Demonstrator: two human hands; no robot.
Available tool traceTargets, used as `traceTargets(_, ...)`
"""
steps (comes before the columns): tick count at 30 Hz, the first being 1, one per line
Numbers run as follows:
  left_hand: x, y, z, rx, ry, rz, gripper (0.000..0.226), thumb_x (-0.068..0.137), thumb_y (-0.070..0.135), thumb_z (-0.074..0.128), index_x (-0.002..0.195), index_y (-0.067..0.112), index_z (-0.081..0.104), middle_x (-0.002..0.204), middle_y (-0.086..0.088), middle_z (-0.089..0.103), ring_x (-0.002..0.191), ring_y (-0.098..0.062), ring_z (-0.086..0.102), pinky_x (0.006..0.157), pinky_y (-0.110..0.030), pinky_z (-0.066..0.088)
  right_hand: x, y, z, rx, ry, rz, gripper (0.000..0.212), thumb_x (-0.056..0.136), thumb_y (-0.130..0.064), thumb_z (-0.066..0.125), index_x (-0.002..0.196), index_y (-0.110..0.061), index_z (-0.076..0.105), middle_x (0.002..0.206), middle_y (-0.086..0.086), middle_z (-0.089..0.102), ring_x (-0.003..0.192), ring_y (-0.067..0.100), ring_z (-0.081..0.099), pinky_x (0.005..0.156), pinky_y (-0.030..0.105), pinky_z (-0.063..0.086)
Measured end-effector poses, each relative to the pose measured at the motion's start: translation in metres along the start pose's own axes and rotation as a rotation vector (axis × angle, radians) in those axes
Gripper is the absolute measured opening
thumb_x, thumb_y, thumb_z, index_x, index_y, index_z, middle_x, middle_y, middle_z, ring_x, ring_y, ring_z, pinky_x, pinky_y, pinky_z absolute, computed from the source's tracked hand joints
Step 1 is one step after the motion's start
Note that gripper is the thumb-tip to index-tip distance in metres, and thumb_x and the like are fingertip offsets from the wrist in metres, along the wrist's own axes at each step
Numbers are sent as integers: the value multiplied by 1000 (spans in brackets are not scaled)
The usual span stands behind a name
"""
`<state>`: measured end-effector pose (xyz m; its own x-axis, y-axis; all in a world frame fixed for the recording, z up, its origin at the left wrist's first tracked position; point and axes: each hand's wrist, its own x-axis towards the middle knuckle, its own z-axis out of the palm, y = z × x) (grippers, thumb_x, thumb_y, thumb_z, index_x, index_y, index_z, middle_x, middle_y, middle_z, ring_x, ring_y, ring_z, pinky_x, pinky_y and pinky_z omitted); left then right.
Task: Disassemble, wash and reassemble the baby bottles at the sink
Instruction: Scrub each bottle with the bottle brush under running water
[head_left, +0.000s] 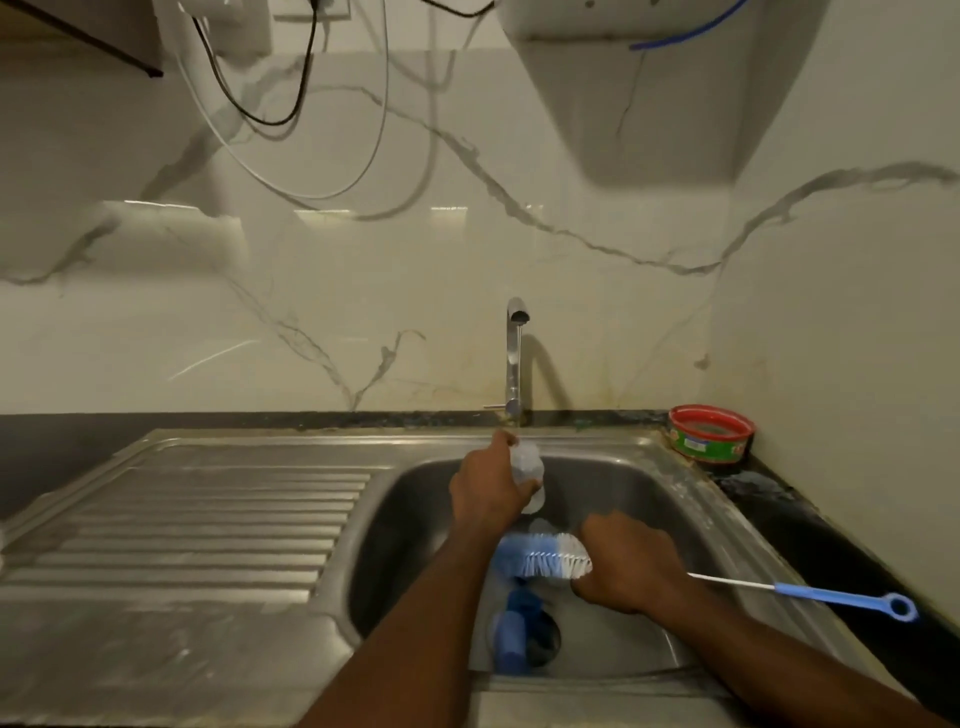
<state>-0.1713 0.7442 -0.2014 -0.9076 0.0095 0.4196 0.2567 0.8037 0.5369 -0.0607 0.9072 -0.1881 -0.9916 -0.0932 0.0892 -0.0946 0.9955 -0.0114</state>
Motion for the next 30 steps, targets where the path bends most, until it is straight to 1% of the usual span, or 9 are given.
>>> traceTargets(7,8,-6,-2,0,33,-38,60,83,41,80,132,31,48,120,-1,67,110,-20,64,93,-38,53,-1,5,-4,24,-28,26,44,80,-47,72,118,-29,61,119,-3,66,108,20,66,81,33,49)
traceTargets(10,8,-8,0,3,23,-27,58,82,38,81,131,27,51,120,-2,67,111,-22,64,93,-41,54,0,9,-11,43,-13,63,42,76,-44,75,111,-27,62,113,-2,68,102,21,68,77,32,50)
traceTargets(13,9,-8,5,-41,6,-21,49,85,39,79,126,24,56,119,-1,67,111,-21,64,92,-36,52,2,15,-15,72,-12,94,41,74,-42,78,109,-26,64,108,-2,69,96,20,69,73,30,52)
traceTargets(17,10,-4,7,-164,-11,-5,50,85,34,80,128,22,57,122,0,67,111,-17,63,88,-28,47,5,21,-20,72,6,105,45,73,-43,80,111,-25,62,110,0,67,95,20,68,72,32,54)
traceTargets(21,7,-1,7,-190,-23,27,50,83,33,82,125,23,57,121,0,67,110,-16,64,91,-31,52,6,21,-22,90,-4,94,47,75,-44,81,113,-23,63,106,-1,67,91,18,67,73,32,57)
traceTargets(23,6,-1,7,-180,-38,36,52,83,34,82,126,25,55,122,2,66,111,-16,63,89,-30,51,6,21,-20,96,-17,88,49,75,-44,83,114,-23,63,102,-3,65,86,15,63,71,29,54)
traceTargets(25,4,0,5,-187,-38,33,52,84,34,81,127,24,56,122,2,66,111,-15,63,87,-28,49,5,22,-20,104,-27,84,51,74,-44,84,116,-23,62,106,-3,66,83,13,59,70,26,50)
traceTargets(27,4,-1,2,-201,-18,29,53,83,33,82,128,22,57,123,0,67,112,-16,63,91,-29,51,5,21,-21,106,-43,76,50,74,-45,83,114,-24,63,108,-3,68,83,12,60,70,26,50)
traceTargets(30,4,-2,1,-195,-26,16,56,81,31,84,128,21,56,126,-2,66,116,-17,63,96,-30,51,5,19,-21,106,-63,68,46,73,-45,81,111,-26,65,107,-2,70,88,14,67,77,30,58)
